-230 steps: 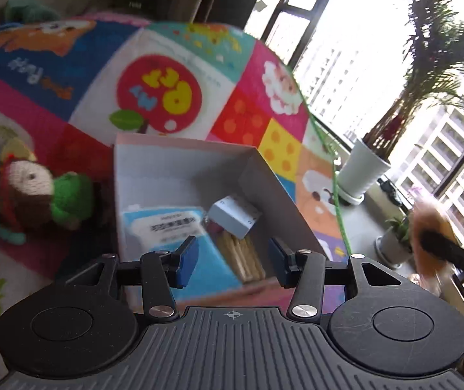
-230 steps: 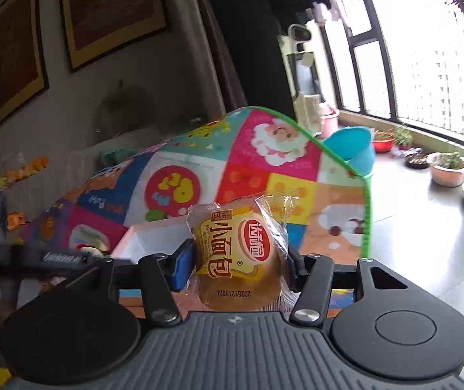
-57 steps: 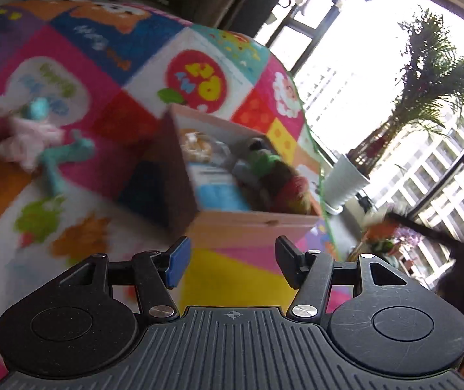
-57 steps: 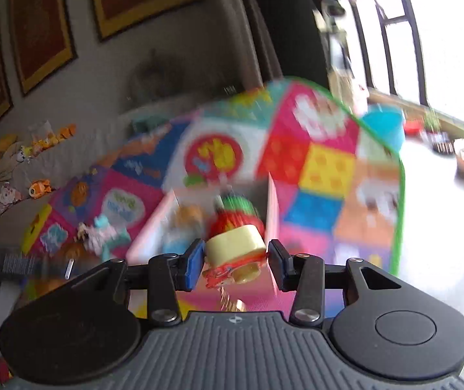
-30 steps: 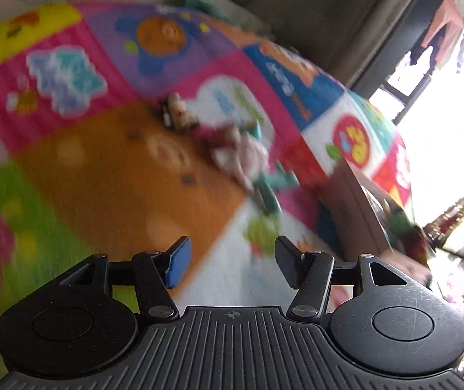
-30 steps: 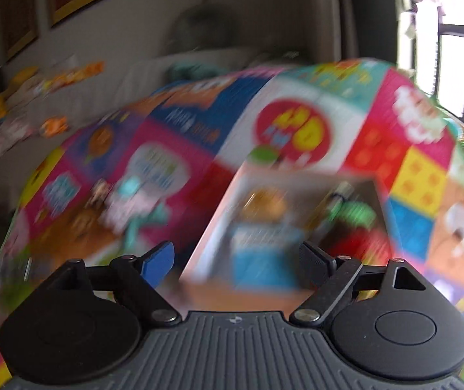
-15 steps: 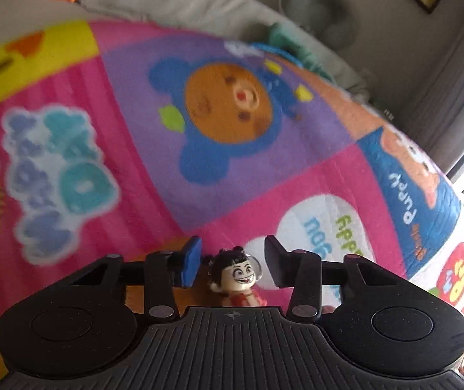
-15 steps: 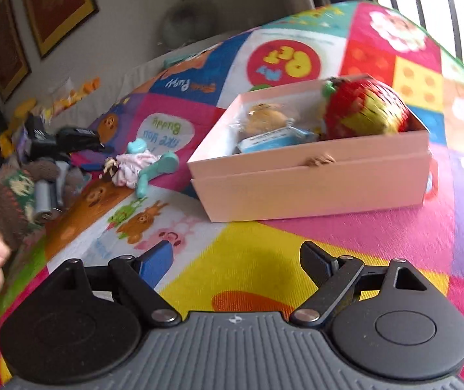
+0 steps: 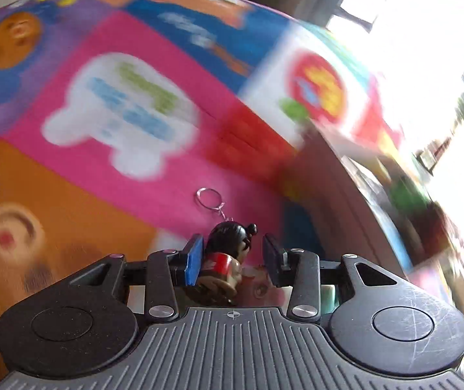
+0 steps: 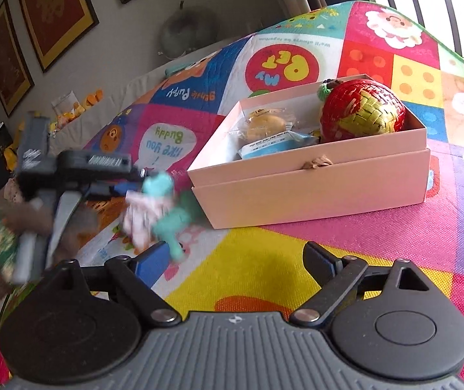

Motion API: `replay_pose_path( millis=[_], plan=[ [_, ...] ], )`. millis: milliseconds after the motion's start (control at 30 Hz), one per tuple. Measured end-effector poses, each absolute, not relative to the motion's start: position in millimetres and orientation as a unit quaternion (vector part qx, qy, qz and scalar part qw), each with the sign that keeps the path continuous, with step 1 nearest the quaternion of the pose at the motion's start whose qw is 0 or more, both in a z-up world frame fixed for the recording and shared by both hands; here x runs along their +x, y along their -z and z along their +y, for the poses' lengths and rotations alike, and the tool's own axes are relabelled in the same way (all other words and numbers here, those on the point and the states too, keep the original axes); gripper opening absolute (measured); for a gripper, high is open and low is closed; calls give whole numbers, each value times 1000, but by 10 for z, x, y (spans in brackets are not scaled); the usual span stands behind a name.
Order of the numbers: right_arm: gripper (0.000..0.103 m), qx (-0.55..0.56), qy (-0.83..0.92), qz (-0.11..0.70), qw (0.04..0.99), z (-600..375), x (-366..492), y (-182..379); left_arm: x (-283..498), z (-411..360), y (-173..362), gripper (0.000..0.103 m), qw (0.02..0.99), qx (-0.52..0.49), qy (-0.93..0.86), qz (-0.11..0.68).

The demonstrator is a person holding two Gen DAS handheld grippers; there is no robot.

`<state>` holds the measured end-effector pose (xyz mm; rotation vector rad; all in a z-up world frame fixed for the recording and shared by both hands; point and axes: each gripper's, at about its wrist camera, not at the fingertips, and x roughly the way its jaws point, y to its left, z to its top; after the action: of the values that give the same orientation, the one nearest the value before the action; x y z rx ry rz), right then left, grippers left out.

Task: Organize objects
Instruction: 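Open the right tool over the pink box to drop the yellow keychain, then lower the left tool to the black-haired doll figurine and grasp it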

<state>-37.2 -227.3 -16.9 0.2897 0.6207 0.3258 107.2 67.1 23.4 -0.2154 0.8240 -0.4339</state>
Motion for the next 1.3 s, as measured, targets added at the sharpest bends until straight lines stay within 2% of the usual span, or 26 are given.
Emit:
replay_pose_path(
  millis=[133,233,367,500,567,633,767,867,1033,1300],
  plan=[
    [96,142,-154,297,932,-2283,-385,159,460,518,-386,43,903,-26,219,368],
    [99,143,-146,289,935,-2297,-403,144,143,601,-488,44,916,-14,197,348],
    [100,138,-122,289,939,-2339,-401,122,-103,727,-454,44,906,4,179,384],
    [102,58,-49,294,953,-2386,-420,56,-288,663,-346,44,881,27,197,429],
    [103,27,-22,304,952,-2449,-436,40,-340,566,-307,57,882,50,201,423],
    [103,21,-11,329,944,-2528,-428,59,-331,464,-296,65,880,61,207,424],
    [103,21,-5,378,925,-2578,-373,209,-330,289,-264,96,870,70,221,434],
    [103,0,-13,377,926,-2490,-372,213,-350,196,-225,101,870,84,217,434],
    [103,5,-14,376,926,-2473,-366,212,-344,219,-225,101,873,63,211,434],
    [103,4,-15,375,927,-2482,-387,215,-385,123,-194,101,879,86,192,428]
  ],
)
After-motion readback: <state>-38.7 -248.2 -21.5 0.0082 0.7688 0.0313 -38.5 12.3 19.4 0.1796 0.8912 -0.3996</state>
